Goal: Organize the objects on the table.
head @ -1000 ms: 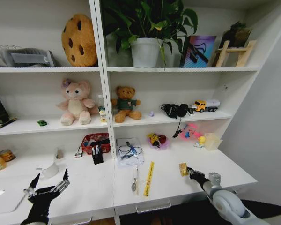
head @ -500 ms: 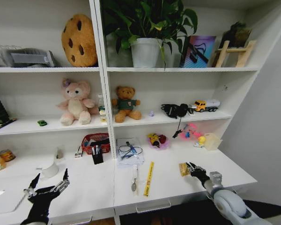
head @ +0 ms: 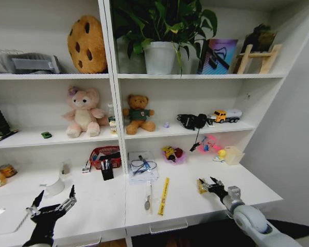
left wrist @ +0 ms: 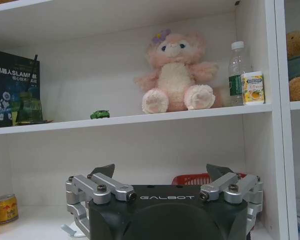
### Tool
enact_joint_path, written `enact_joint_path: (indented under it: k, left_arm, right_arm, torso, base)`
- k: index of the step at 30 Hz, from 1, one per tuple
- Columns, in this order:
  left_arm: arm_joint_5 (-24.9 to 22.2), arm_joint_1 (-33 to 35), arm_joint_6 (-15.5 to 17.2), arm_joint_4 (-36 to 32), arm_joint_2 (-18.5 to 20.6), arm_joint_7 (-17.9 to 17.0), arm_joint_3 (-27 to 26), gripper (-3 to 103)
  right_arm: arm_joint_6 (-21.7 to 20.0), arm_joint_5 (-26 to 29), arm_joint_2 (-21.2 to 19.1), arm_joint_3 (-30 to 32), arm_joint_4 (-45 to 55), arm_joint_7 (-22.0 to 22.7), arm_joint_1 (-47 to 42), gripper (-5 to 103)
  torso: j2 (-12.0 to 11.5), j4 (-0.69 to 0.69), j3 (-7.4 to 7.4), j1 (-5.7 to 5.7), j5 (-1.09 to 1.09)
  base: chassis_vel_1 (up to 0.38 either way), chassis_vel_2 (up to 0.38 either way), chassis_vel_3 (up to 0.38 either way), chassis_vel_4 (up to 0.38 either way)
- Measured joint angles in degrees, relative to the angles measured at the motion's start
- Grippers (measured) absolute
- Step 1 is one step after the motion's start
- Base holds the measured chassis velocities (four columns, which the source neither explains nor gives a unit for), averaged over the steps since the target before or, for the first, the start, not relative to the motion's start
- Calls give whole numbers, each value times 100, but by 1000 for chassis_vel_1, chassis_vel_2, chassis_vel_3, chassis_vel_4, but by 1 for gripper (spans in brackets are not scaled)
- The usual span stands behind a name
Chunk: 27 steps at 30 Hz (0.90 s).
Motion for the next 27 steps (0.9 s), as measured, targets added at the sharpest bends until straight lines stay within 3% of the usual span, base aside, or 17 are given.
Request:
enact_joint_path:
  k: [3,5,11,15,17,27]
  left_arm:
    - [0,0,0,0,0,0,0,100]
    - [0,0,0,0,0,0,0,100]
    - [0,0,0,0,0,0,0,100]
    - [0,0,0,0,0,0,0,100]
    - [0,0,0,0,0,0,0,100]
    - [0,0,0,0,0,0,0,100]
  right_arm:
    - [-13,67,-25,-74,-75,-100,39,95]
    - [-14,67,-19,-116,-103,-133,61,90]
    - [5,115,62,-302,-227,-178,205,63]
    - [9,141,63,-309,-228,-173,212,58]
    - [21,181,66,-295,-219,-134,182,41]
    - [92,230,117,-181,-138,-165,78,9]
  torso:
    - [0,-1,0,0,0]
    - [0,-1,0,0,0]
    - [0,0,0,0,1]
    - [0,-1,0,0,0]
    - [0,0,0,0,0]
    - [0,0,0,0,0]
  base:
    - [0,0,0,0]
    - [0,0,0,0]
    - [0,0,0,0]
    - [0,0,0,0]
    - [0,0,0,0]
    - [0,0,0,0]
